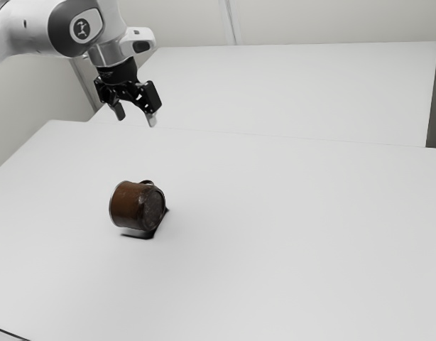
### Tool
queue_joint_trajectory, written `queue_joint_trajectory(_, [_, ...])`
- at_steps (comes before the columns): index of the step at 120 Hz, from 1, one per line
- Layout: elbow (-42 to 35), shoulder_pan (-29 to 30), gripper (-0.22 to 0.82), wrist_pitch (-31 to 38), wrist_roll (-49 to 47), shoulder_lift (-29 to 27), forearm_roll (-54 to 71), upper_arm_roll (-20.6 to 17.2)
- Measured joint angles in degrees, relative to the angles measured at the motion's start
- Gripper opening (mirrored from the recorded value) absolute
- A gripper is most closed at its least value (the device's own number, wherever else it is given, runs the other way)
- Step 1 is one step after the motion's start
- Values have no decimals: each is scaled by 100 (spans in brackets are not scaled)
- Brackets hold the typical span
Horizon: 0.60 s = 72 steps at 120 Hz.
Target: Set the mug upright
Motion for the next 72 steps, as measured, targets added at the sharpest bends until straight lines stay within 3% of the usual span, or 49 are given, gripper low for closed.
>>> queue_joint_trajectory(44, [-273, 63, 60, -18, 14, -259, -2, 0])
queue_joint_trajectory(72, [-414, 743, 60, -103, 126, -268, -181, -8])
